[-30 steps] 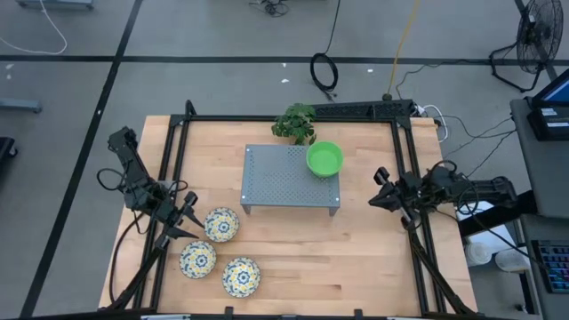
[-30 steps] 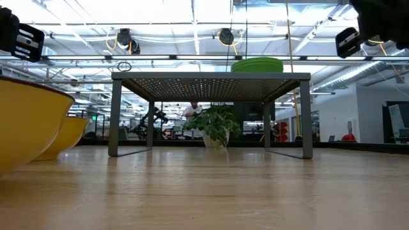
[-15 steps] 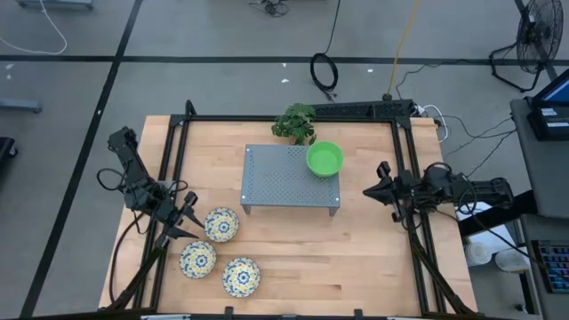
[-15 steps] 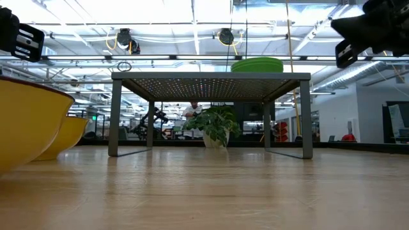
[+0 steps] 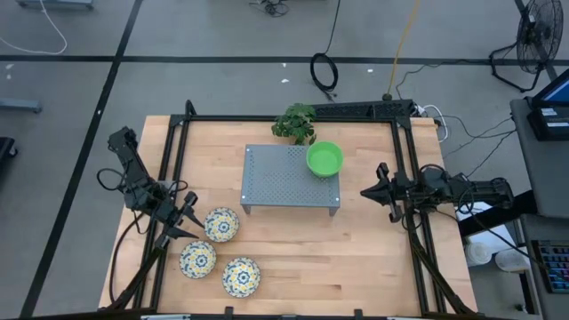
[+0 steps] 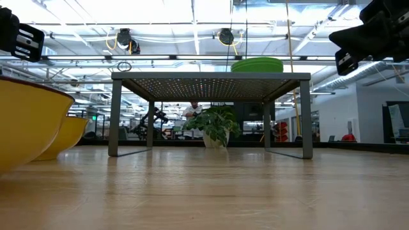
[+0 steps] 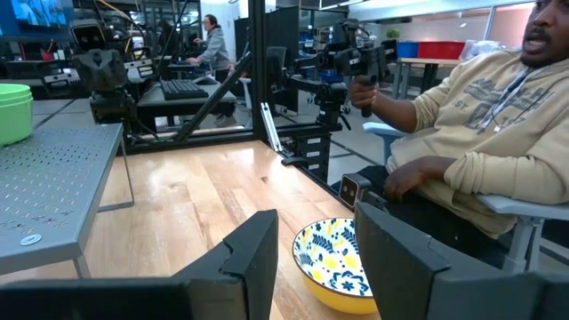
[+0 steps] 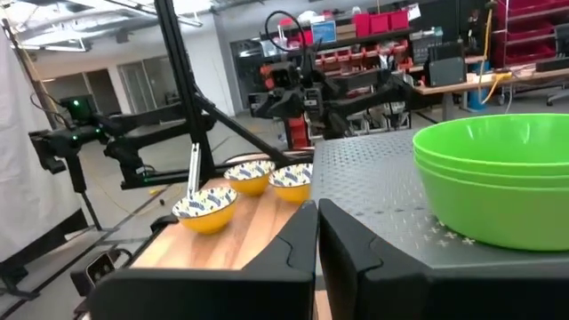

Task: Pick & Place Mini bowls
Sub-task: Put the top yellow bowl on the shelf

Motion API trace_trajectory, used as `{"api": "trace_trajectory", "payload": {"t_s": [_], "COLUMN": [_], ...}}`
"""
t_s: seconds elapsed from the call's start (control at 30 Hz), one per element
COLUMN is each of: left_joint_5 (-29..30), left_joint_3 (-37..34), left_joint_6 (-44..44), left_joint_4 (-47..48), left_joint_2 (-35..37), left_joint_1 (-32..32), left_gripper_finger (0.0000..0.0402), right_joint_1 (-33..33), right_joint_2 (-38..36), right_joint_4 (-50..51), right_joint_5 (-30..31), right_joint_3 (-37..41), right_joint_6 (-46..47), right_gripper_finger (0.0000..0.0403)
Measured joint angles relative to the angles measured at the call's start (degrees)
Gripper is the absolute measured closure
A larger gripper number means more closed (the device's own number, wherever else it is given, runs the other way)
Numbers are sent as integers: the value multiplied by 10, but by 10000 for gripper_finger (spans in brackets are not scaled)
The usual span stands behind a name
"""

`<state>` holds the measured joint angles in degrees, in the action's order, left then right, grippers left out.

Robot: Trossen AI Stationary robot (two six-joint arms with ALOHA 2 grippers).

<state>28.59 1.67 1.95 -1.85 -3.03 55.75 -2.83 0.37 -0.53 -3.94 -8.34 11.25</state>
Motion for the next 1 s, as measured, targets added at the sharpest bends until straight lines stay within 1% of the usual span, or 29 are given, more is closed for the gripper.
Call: {"api": "trace_trajectory", "payload": {"t_s": [0.2,0.3,0.43,1.0], "left_joint_5": [0,0,0,0], "left_joint_3": [0,0,0,0], "left_joint_6": [0,0,0,0], "left_joint_4": [0,0,0,0], "left_joint_2": [0,0,0,0], "left_joint_1": [0,0,0,0], "left_gripper_finger": [249,249,249,249], "right_joint_1": [0,0,0,0], "right_joint_2": [0,0,-1,0], "right_joint_4": [-12,-21,-60,-31], "right_joint_5": [41,41,41,41], "right_joint_3": [15,38,55,58], "right_joint_6": [0,-1,-7,-15], "right_gripper_finger": [402,402,402,403]}}
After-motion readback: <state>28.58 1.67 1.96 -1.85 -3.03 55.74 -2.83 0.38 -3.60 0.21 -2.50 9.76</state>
